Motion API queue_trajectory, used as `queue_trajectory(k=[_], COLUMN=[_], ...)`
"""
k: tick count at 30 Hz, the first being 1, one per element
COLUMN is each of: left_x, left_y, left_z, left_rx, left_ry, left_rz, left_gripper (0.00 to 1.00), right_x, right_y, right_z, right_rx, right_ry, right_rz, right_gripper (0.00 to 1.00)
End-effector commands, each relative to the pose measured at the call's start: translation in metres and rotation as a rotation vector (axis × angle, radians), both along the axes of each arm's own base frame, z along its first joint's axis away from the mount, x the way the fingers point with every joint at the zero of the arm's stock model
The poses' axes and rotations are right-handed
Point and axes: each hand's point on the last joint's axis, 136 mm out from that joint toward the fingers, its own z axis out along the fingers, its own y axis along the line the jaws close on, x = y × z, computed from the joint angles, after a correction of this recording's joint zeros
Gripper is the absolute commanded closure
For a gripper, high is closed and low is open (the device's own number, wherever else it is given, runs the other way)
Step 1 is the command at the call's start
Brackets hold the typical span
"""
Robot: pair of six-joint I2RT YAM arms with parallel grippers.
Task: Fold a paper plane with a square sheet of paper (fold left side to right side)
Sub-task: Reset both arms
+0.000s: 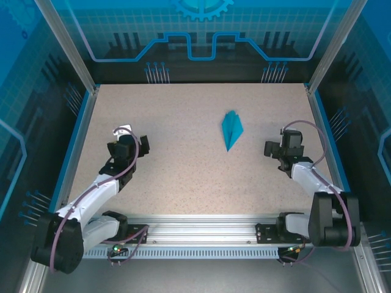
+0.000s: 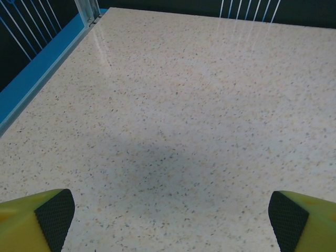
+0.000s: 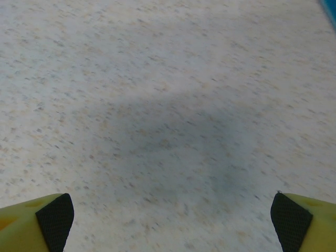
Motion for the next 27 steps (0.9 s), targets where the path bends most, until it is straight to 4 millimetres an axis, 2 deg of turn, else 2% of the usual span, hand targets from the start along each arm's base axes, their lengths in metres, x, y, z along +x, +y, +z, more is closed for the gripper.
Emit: queue_trajectory(k=[1,7,11,13,19,21,24,27], left_x=[0.006,0.022,0.031,0.035,0.046,0.048,0.053,0.059], left_y=[0.002,-0.02,-0.029,-0.032,-0.042,-0.04,-0.026,-0.031], left_z=[-0.004,-0.014,-0.017,-0.021,-0.031,-0.038,-0.049,-0.054], left_rx=[0.056,0.055,0.029,0.012,0.0,-0.024,-0.086,-0.105], left_ry=[-0.016,-0.07,-0.123,-0.135,-0.144,-0.158,-0.171,-0.12], left_rz=[-0.039,-0.202,-0.287,-0.312,-0.414,-0.428,-0.395,-0.431], left_gripper=[0.01,0.01,0.01,0.01,0.01,0.01,0.01,0.01], right_x=[0.04,0.063,0.061,0.057,0.057,0.058,0.058,0.057], right_y=[0.014,0.05,0.078,0.077,0.073,0.073,0.073,0.073], right_z=[0.025,0.026,0.017,0.013,0.011,0.011,0.011,0.011], right_rx=[0.016,0.056,-0.013,-0.017,0.001,0.0,-0.002,-0.004], right_ry=[-0.231,-0.295,-0.323,-0.365,-0.349,-0.35,-0.348,-0.348], right_rz=[0.109,0.274,0.397,0.393,0.379,0.378,0.379,0.377], right_gripper=[0.0,0.0,0.0,0.0,0.0,0.0,0.0,0.0])
